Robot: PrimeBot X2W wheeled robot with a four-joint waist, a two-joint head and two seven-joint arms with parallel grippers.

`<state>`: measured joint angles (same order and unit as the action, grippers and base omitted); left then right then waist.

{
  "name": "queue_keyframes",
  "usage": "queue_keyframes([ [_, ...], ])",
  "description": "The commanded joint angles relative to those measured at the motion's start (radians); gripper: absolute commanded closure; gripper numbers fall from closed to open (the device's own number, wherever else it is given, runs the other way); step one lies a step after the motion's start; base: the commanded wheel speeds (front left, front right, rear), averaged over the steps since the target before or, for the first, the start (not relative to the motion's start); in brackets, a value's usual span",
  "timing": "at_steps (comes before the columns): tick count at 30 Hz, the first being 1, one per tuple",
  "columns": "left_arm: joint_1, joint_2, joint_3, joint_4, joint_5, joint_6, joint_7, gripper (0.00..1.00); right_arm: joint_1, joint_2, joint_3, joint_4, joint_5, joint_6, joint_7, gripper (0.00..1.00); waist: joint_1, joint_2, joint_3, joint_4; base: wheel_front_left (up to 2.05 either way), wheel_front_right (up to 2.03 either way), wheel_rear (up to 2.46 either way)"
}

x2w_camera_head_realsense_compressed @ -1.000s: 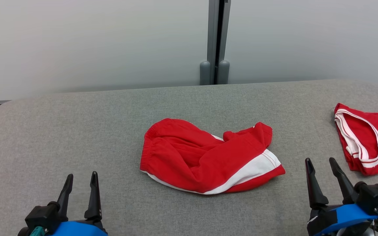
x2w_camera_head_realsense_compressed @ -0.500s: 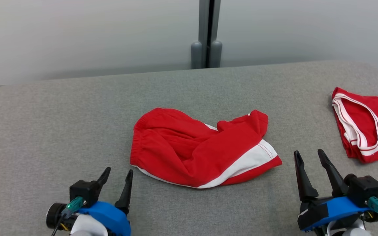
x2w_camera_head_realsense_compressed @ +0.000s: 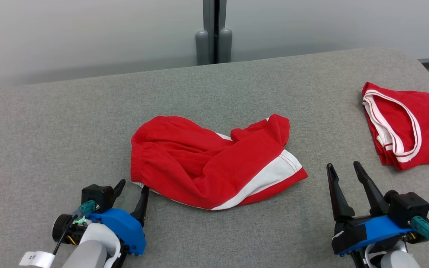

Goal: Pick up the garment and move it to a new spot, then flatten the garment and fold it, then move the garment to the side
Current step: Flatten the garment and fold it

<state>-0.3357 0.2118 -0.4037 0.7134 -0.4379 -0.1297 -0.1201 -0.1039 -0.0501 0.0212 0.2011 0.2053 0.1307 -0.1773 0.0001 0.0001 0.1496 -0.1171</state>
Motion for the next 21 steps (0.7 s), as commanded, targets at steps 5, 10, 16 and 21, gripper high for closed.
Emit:
queue_keyframes([
  [5, -0.056, 0.017, -0.044, 0.030, -0.030, -0.001, -0.027, 0.00, -0.016, -0.001, 0.001, 0.005, 0.002, 0.000, -0.007, 0.00, -0.0001, -0.0001, 0.004, -0.008, 0.00, 0.00, 0.00],
  [10, -0.081, 0.026, -0.098, 0.037, -0.062, -0.001, -0.045, 0.00, -0.024, -0.001, 0.013, 0.009, 0.006, 0.000, -0.006, 0.00, -0.0001, -0.0001, 0.005, -0.011, 0.00, 0.00, 0.00],
  [16, -0.097, 0.043, -0.166, 0.040, -0.126, -0.001, -0.021, 1.00, -0.030, -0.001, 0.025, 0.013, 0.006, 0.000, 0.000, 0.00, -0.0001, -0.0001, 0.005, -0.011, 0.00, 0.00, 0.00],
  [21, -0.104, 0.057, -0.204, 0.046, -0.164, -0.001, -0.060, 1.00, -0.070, -0.001, 0.069, 0.044, 0.012, 0.000, 0.075, 0.00, -0.0001, -0.0001, 0.006, -0.005, 0.00, 0.00, 0.00],
])
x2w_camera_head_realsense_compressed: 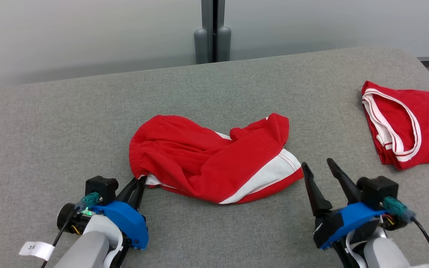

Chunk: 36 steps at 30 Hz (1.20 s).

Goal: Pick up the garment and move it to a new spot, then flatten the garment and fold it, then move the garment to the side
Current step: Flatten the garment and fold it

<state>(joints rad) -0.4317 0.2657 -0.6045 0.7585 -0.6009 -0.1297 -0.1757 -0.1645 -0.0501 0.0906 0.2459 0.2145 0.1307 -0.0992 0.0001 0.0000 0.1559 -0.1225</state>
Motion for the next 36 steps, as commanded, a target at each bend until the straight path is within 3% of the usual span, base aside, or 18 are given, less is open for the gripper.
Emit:
queue_keyframes([
  [1, -0.010, 0.004, -0.009, 0.003, -0.007, -0.001, -0.010, 1.00, -0.023, -0.001, 0.008, 0.013, 0.002, 0.000, 0.028, 0.00, -0.0001, 0.0000, 0.000, 0.003, 0.00, 0.00, 0.00],
  [9, -0.018, 0.000, -0.051, 0.019, -0.041, -0.001, -0.039, 1.00, -0.146, -0.019, 0.042, 0.113, 0.001, 0.000, 0.266, 0.00, -0.0001, 0.0000, 0.006, 0.034, 0.00, 0.00, 0.00],
  [19, -0.055, 0.007, -0.084, 0.030, -0.068, -0.001, -0.060, 1.00, -0.265, -0.094, 0.165, 0.168, 0.117, 0.000, 0.439, 0.00, -0.0001, 0.0000, 0.033, 0.041, 0.00, 0.00, 0.00],
  [29, -0.077, 0.016, -0.107, 0.046, -0.090, -0.001, -0.074, 1.00, -0.231, -0.157, 0.287, 0.082, 0.207, 0.000, 0.476, 0.00, -0.0001, 0.0000, 0.037, 0.034, 0.00, 0.00, 0.00],
  [36, -0.082, 0.019, -0.112, 0.057, -0.095, -0.001, -0.082, 1.00, -0.166, -0.174, 0.255, -0.022, 0.154, 0.000, 0.476, 0.00, -0.0001, 0.0000, 0.029, 0.032, 0.00, 0.00, 0.00],
])
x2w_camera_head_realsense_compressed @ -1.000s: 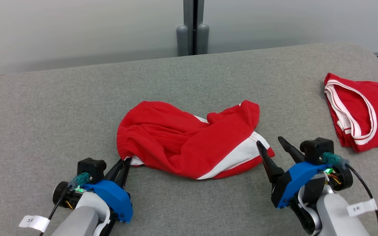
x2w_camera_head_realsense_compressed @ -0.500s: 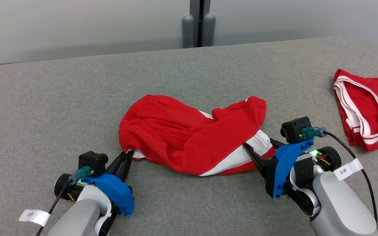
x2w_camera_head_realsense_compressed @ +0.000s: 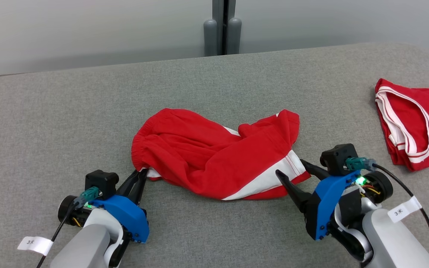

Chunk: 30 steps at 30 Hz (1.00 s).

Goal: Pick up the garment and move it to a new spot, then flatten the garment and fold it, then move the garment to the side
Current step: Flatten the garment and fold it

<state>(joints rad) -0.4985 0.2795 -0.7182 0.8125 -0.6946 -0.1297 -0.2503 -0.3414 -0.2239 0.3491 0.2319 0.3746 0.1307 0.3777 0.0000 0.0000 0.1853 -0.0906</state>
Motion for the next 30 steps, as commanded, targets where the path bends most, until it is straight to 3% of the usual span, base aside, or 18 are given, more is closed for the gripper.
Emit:
queue_keyframes([
  [1, -0.015, 0.005, 0.002, 0.004, -0.002, -0.001, -0.007, 1.00, 0.021, 0.008, -0.011, -0.025, -0.009, 0.000, 0.003, 0.00, 0.0000, 0.0000, -0.001, 0.000, 0.00, 0.00, 0.00],
  [12, -0.025, 0.005, -0.007, 0.007, -0.008, -0.001, -0.012, 1.00, 0.046, 0.021, -0.011, -0.095, -0.024, 0.000, 0.056, 0.00, 0.0000, 0.0000, 0.007, 0.005, 0.00, 0.00, 0.00],
  [13, -0.026, 0.005, -0.008, 0.007, -0.007, -0.001, -0.013, 1.00, 0.039, 0.022, -0.009, -0.093, -0.021, 0.000, 0.054, 0.05, 0.0000, 0.0000, 0.008, 0.006, 0.00, 0.00, 0.00],
  [14, -0.026, 0.005, -0.009, 0.007, -0.007, -0.001, -0.013, 1.00, 0.031, 0.021, -0.008, -0.090, -0.022, 0.000, 0.047, 0.55, 0.0000, 0.0000, 0.010, 0.006, 0.00, 0.00, 0.00],
  [16, -0.026, 0.006, -0.010, 0.007, -0.009, -0.001, -0.014, 1.00, 0.018, 0.014, -0.001, -0.079, -0.026, 0.000, 0.033, 1.00, 0.0000, 0.0000, 0.010, 0.006, 0.00, 0.00, 0.00],
  [23, 0.002, -0.003, 0.023, -0.039, -0.074, -0.001, -0.015, 1.00, 0.001, 0.027, -0.062, -0.074, -0.012, 0.000, -0.047, 1.00, 0.0000, 0.0000, -0.001, 0.006, 0.00, 0.00, 0.00],
  [30, 0.040, 0.059, 0.044, -0.190, -0.123, -0.001, -0.001, 1.00, 0.062, 0.026, -0.233, -0.189, 0.045, 0.000, -0.139, 1.00, 0.0000, 0.0000, -0.030, 0.018, 0.00, 0.00, 0.00],
])
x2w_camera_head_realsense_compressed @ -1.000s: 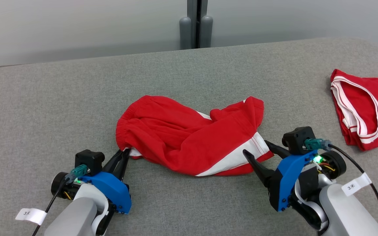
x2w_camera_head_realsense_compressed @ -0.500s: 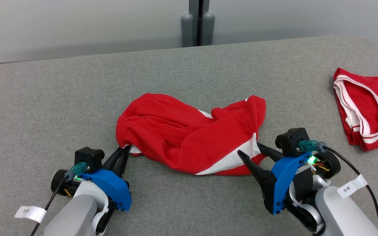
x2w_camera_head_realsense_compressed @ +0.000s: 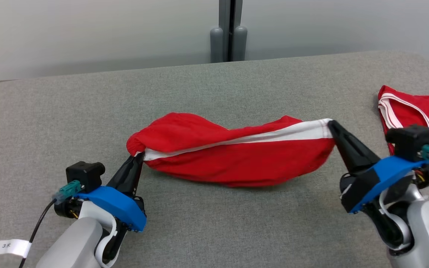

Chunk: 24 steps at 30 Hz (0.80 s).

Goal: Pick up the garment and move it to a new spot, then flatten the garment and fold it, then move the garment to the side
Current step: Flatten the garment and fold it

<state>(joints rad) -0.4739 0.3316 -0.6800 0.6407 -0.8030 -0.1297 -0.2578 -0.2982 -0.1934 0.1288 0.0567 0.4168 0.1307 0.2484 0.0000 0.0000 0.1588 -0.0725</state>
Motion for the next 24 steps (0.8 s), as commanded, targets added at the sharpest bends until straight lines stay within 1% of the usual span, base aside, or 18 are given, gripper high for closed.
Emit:
queue_keyframes([
  [1, 0.024, 0.017, 0.013, -0.058, -0.037, -0.001, 0.017, 1.00, 0.029, -0.005, -0.036, -0.033, 0.008, 0.000, -0.011, 1.00, 0.0000, 0.0000, -0.008, 0.002, 0.00, 0.00, 0.00],
  [4, 0.066, 0.056, 0.034, -0.186, -0.117, -0.001, 0.069, 1.00, 0.062, -0.002, -0.091, -0.090, 0.017, 0.000, -0.014, 1.00, 0.0000, 0.0000, -0.016, 0.005, 0.00, 0.00, 0.00],
  [5, 0.066, 0.056, 0.034, -0.186, -0.117, -0.001, 0.069, 1.00, 0.062, -0.002, -0.091, -0.090, 0.017, 0.000, -0.014, 1.00, 0.0000, 0.0000, -0.016, 0.005, 0.00, 0.00, 0.00],
  [7, 0.101, 0.081, 0.049, -0.279, -0.169, 0.000, 0.113, 1.00, 0.082, 0.001, -0.119, -0.127, 0.018, 0.000, -0.015, 1.00, 0.0000, 0.0000, -0.019, 0.007, 0.00, 0.00, 0.00],
  [9, 0.138, 0.095, 0.073, -0.387, -0.240, 0.000, 0.155, 1.00, 0.099, 0.005, -0.138, -0.166, 0.024, 0.000, -0.014, 1.00, 0.0000, 0.0000, -0.018, 0.010, 0.00, 0.00, 0.00],
  [13, 0.189, 0.139, 0.106, -0.601, -0.352, 0.025, 0.247, 1.00, 0.113, 0.013, -0.155, -0.238, 0.046, 0.000, 0.002, 1.00, 0.0000, 0.0000, 0.006, 0.016, 0.00, 0.00, 0.00],
  [16, 0.154, 0.164, 0.114, -0.713, -0.411, 0.048, 0.331, 1.00, 0.061, 0.000, -0.140, -0.252, 0.054, 0.000, 0.027, 1.00, 0.0000, 0.0000, 0.044, 0.018, 0.00, 0.00, 0.00],
  [18, 0.095, 0.186, 0.128, -0.748, -0.424, 0.069, 0.380, 1.00, 0.002, -0.012, -0.116, -0.231, 0.061, 0.000, 0.037, 1.00, 0.0000, 0.0000, 0.076, 0.014, 0.00, 0.00, 0.00],
  [20, 0.027, 0.208, 0.139, -0.746, -0.404, 0.091, 0.425, 1.00, -0.072, -0.033, -0.082, -0.185, 0.062, 0.000, 0.046, 1.00, 0.0000, 0.0000, 0.110, 0.007, 0.00, 0.00, 0.00],
  [24, -0.147, 0.206, 0.170, -0.683, -0.381, 0.122, 0.474, 1.00, -0.267, -0.072, -0.014, -0.063, 0.069, 0.000, 0.034, 1.00, 0.0000, 0.0000, 0.172, -0.006, 0.00, 0.00, 0.00],
])
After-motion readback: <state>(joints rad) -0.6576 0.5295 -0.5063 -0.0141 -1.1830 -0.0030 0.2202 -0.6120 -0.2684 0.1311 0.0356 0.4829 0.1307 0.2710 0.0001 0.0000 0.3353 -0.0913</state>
